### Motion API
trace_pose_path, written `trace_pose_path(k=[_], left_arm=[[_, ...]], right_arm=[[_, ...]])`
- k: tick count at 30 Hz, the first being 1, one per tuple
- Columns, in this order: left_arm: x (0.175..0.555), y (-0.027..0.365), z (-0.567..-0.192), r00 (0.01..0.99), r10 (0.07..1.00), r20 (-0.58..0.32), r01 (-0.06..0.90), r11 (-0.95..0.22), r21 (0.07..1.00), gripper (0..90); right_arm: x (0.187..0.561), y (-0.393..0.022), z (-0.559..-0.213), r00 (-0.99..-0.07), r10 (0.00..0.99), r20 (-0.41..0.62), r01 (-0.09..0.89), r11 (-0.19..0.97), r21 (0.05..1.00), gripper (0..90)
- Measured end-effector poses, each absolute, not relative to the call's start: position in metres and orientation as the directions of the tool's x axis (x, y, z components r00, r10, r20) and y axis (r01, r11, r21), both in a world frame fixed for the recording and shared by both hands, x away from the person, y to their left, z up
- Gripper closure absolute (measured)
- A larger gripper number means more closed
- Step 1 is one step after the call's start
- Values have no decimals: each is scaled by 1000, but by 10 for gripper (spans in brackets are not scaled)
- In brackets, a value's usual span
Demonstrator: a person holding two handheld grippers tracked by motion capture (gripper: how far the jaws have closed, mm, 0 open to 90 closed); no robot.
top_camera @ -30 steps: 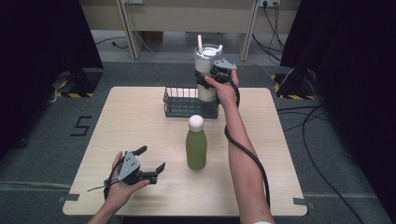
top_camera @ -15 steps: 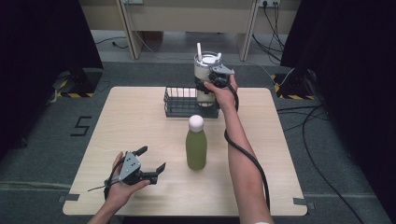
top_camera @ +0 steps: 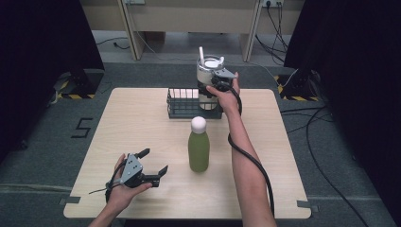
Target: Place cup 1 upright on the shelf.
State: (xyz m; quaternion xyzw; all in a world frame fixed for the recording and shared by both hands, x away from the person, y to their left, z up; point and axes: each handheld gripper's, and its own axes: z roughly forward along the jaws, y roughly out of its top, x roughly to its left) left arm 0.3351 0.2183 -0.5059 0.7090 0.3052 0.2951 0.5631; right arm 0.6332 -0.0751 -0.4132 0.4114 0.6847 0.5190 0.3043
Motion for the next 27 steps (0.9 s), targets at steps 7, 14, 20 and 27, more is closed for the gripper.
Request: trace_pose_path(k=[7, 14, 20, 27], left_arm=[[335, 218, -507, 641, 764, 74, 104, -181, 978, 64], [335, 218, -506, 642, 763, 75, 102, -181, 978, 63], [335, 218, -506, 641, 764, 75, 99, -180, 979, 62], [335, 216, -506, 646, 759, 77, 99, -183, 978, 61]], right_arm=[[628, -70, -416, -484, 875, -24, 244, 161, 956, 19], [624, -72, -414, -483, 874, -42, 238, 178, 955, 31], [619, -73, -415, -480, 876, -53, 229, 184, 956, 36], [607, -80, -413, -481, 874, -70, 210, 192, 959, 37]])
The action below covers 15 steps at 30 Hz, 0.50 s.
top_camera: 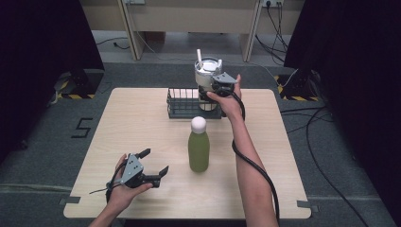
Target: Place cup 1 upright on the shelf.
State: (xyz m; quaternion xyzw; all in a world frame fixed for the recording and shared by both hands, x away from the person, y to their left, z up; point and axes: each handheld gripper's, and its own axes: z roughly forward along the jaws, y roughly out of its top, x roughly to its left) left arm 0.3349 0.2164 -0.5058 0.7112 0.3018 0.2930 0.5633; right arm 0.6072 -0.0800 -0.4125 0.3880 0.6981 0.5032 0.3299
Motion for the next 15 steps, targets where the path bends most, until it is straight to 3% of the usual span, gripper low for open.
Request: trace_pose_path(k=[15], left_arm=[[333, 213, -505, 649, 756, 80, 94, -183, 979, 55]], right_arm=[[573, -102, -411, -475, 878, -60, 193, 171, 966, 53]])
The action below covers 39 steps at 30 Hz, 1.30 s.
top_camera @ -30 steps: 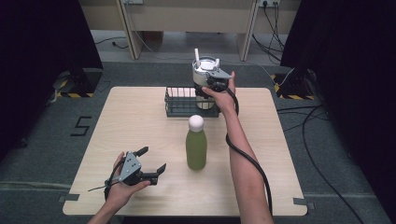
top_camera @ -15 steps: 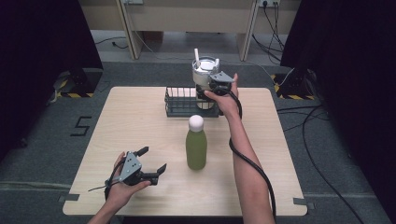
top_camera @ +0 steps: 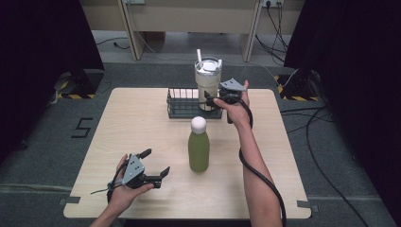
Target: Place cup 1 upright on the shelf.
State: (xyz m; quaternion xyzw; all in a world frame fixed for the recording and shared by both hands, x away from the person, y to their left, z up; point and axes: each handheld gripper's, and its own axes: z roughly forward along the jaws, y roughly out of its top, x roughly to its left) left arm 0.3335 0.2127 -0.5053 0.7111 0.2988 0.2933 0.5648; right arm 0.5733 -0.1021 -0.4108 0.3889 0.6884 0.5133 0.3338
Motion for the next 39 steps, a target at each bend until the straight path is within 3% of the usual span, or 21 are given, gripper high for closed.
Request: trace_pose_path(k=[17, 39], left_arm=[[331, 210, -503, 652, 752, 95, 82, -195, 977, 55], [331, 209, -499, 645, 756, 113, 65, -201, 977, 52]], right_arm=[[535, -141, -405, -413, 909, -52, 178, 136, 975, 70], [475, -196, -440, -330, 943, -48, 220, 126, 967, 83]])
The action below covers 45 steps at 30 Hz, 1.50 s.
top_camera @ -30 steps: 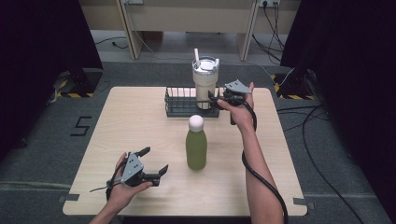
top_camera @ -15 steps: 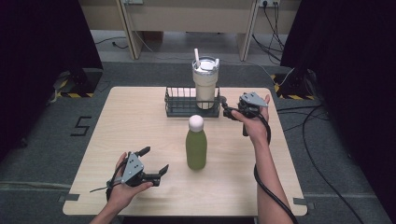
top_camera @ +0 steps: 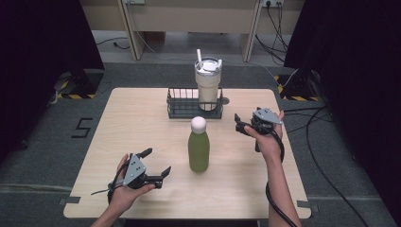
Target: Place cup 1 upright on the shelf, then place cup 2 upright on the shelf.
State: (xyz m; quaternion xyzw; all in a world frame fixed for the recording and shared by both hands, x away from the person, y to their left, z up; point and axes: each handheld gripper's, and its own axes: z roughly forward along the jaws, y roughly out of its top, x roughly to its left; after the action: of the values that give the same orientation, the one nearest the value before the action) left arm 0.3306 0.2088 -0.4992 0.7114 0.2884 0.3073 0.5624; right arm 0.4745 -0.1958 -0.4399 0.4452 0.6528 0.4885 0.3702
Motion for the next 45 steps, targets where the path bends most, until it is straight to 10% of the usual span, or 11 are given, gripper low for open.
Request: trace_pose_path(k=[45], left_arm=[[341, 183, -473, 650, 753, 105, 10, -147, 989, 14]], right_arm=[[409, -243, -468, -219, 975, -42, 242, 96, 966, 97]])
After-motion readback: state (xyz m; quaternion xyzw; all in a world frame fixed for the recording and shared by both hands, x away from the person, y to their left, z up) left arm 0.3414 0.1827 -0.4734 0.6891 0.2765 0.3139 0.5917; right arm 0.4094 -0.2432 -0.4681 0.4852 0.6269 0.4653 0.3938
